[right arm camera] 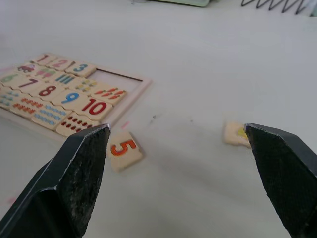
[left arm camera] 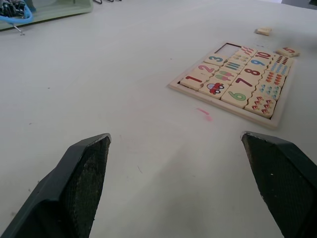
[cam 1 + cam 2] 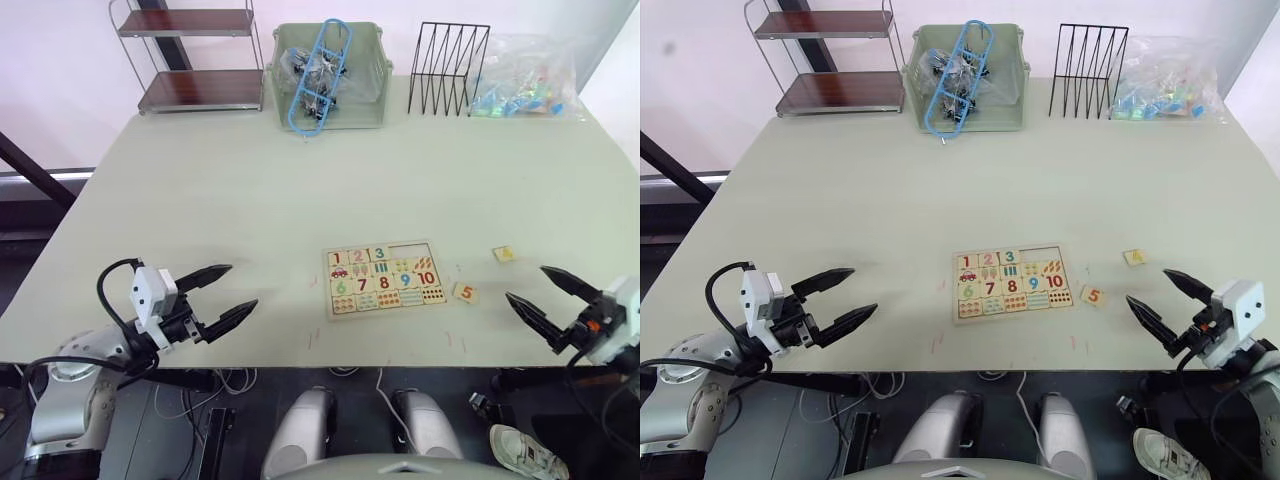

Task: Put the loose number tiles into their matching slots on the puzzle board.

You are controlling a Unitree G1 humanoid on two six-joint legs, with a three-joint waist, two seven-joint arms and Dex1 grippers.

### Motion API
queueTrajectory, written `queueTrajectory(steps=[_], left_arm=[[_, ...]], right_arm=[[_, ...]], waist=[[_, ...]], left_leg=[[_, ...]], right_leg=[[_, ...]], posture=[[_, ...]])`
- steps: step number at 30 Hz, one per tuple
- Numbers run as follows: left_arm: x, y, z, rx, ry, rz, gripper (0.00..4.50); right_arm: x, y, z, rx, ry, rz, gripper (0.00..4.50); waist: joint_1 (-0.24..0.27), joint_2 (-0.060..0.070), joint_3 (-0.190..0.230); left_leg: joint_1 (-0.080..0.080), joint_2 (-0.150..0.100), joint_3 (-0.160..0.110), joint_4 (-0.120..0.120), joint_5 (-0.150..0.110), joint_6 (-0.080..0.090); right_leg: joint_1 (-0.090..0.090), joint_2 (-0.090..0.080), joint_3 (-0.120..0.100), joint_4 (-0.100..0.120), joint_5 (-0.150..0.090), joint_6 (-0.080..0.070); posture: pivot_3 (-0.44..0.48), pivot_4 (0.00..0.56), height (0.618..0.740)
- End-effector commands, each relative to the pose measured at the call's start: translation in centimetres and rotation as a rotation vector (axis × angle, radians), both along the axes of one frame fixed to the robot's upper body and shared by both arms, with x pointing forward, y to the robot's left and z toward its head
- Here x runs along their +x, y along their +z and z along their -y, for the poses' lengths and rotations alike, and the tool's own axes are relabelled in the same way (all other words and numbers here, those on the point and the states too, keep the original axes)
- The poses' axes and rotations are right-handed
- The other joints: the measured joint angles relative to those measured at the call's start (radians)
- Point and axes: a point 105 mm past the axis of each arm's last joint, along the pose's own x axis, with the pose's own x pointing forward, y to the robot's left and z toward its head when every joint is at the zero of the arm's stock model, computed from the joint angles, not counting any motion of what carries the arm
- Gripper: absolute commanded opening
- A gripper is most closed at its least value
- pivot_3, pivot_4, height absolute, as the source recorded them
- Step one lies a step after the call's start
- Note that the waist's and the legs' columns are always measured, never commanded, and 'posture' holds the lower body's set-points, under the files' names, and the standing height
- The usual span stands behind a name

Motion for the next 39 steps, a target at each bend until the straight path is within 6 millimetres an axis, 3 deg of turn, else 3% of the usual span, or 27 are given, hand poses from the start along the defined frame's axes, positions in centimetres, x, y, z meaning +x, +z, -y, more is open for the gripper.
queueTrajectory(steps=[1,14,39], left_arm=[[-0.5,0.8,-1.6,0.036,0.035,0.03,4.5],[-1.3,0.4,-3.1,0.029,0.091,0.008,4.5],[-2.3,0.0,-2.7,0.006,0.133,0.003,4.5]], right_arm=[[-1.4,0.8,1.4,-0.02,-0.063,0.055,4.49],[-4.6,-1.6,3.4,-0.025,-0.147,0.008,4.49],[-3.4,-1.4,3.0,-0.039,-0.104,0.035,4.49]], waist=[[0.001,0.0,0.0],[0.002,0.0,0.0],[0.003,0.0,0.0]], left_leg=[[0.0,0.0,0.0,0.0,0.0,0.0],[0.0,0.001,0.0,0.0,0.0,0.0],[0.0,0.002,0.0,0.0,0.0,0.0]], right_leg=[[0.0,0.0,0.0,0.0,0.0,0.0],[0.0,-0.003,0.0,-0.001,0.0,0.0],[0.0,-0.004,0.0,-0.001,-0.001,0.0]], posture=[[0.0,0.15,0.739],[0.0,0.15,0.739],[0.0,0.15,0.739]])
